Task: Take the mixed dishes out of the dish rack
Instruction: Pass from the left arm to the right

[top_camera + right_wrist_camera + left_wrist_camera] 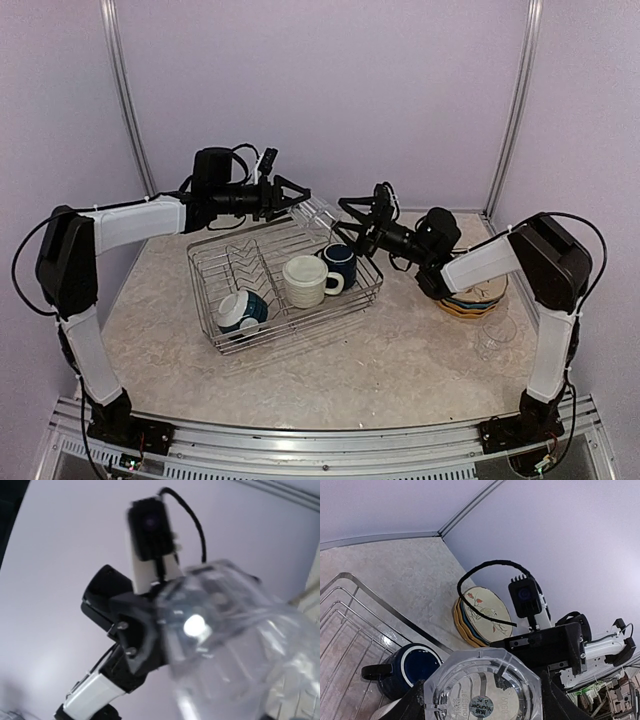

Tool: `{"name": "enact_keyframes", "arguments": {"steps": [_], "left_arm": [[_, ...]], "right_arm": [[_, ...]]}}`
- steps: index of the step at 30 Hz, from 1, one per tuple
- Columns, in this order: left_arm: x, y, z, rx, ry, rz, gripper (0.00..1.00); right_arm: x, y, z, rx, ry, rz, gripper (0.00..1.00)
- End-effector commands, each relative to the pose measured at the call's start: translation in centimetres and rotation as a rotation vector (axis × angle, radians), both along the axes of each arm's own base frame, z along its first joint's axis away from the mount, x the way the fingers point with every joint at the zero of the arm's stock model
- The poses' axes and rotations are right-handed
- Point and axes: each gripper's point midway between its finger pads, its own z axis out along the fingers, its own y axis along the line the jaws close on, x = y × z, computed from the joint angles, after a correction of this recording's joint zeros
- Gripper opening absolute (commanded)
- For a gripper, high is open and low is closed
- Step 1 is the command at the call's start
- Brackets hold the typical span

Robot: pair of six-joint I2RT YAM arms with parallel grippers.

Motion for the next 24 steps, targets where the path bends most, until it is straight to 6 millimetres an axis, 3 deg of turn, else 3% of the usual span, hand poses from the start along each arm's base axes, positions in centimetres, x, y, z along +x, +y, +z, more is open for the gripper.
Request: {"name": "enact_keyframes", "arguments": {"steps": [1,9,15,21,24], "left_arm": [[-2.1,-0.1,5.3,-0.119,-0.197,-0.123,0.03],[-3.3,-0.5,5.1,-0.156,-0.173,-0.208,0.02],[-4.2,-0.5,4.7,-0.146,-0.192,-0.237,0.02],[-3.8,-0.2,3.6,-0.104,-0.217,-0.199,0.02],[-3.5,-0.5,3.0,-0.082,-0.223,-0.181,0.02]], "right_arm": [[-1.9,0.4,1.4,0.095,-0.051,0.089,0.77],[-2.6,0.1,1.9,0.097,-0.103,0.09,0.58],[-3.0,0.1,2.6,0.07,-0.154,0.085,0.59],[-3.8,-0.7,3.5,0.135,-0.158,0.101,0.59],[-4.0,-0.9,3.6,0.144,-0.152,0.1,0.54]]}}
